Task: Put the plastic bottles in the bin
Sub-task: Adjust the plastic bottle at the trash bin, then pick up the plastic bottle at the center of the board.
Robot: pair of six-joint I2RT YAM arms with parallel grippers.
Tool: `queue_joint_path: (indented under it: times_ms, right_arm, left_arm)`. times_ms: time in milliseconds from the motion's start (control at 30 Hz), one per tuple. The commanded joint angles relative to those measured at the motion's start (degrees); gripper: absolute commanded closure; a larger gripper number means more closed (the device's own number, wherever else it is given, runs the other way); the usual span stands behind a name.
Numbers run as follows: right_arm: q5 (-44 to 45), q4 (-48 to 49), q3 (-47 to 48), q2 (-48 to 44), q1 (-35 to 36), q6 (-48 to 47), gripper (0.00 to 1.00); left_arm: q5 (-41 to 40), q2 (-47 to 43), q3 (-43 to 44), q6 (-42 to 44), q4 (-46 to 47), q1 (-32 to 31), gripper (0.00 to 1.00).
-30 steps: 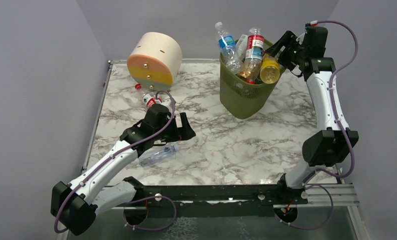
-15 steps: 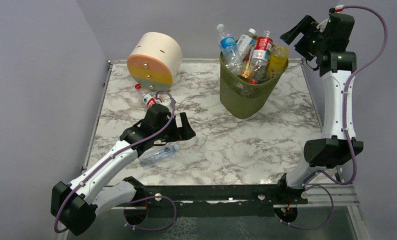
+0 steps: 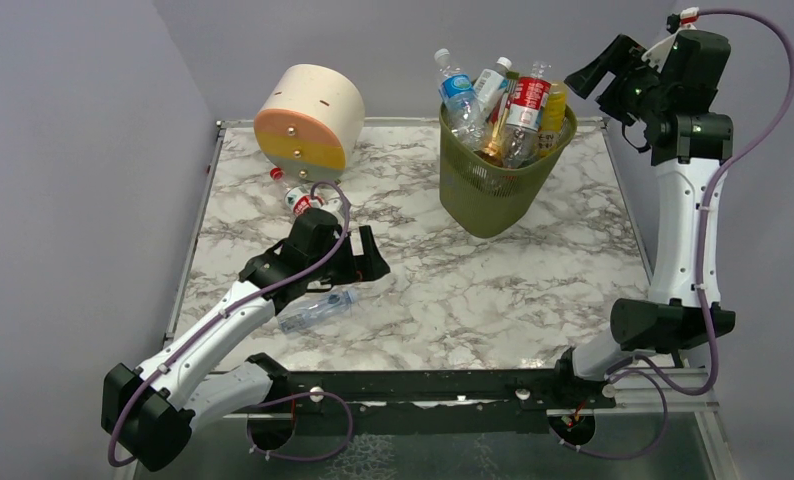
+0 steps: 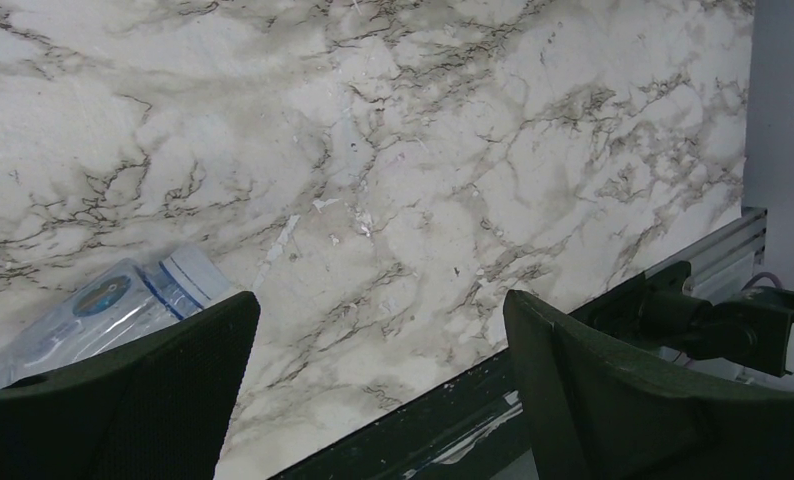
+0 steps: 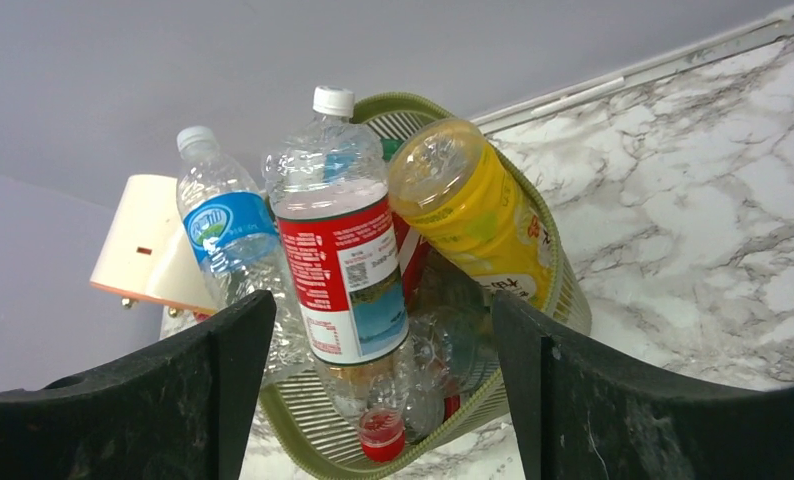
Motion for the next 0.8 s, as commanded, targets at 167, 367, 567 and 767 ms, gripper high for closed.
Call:
queue_joint_path:
  times_ms: [167, 367, 567, 767]
  right_arm:
    - [-14.7, 6.6, -12.2, -8.8, 0.1, 1.7, 0.19]
    - [-19.8, 9.9, -24.0, -15.7, 2.2, 2.2, 0.19]
    - [-22.5, 9.1, -30.4, -20.7, 3.9, 0.7, 0.19]
    - [-24.0, 9.1, -34.5, -25.0, 5.8, 0.4, 0.19]
  left_arm:
    - [-10.0, -1.7, 7.7, 3.7, -9.8, 0.0, 0.01]
    - [-15.2, 1.1, 9.6, 5.1, -13.1, 2.8, 0.01]
    - [-16.0, 7.7, 12.1, 7.1, -11.6, 9.3, 0.01]
    - [-19.2, 16.4, 18.4, 7.5, -9.6, 14.0, 0.01]
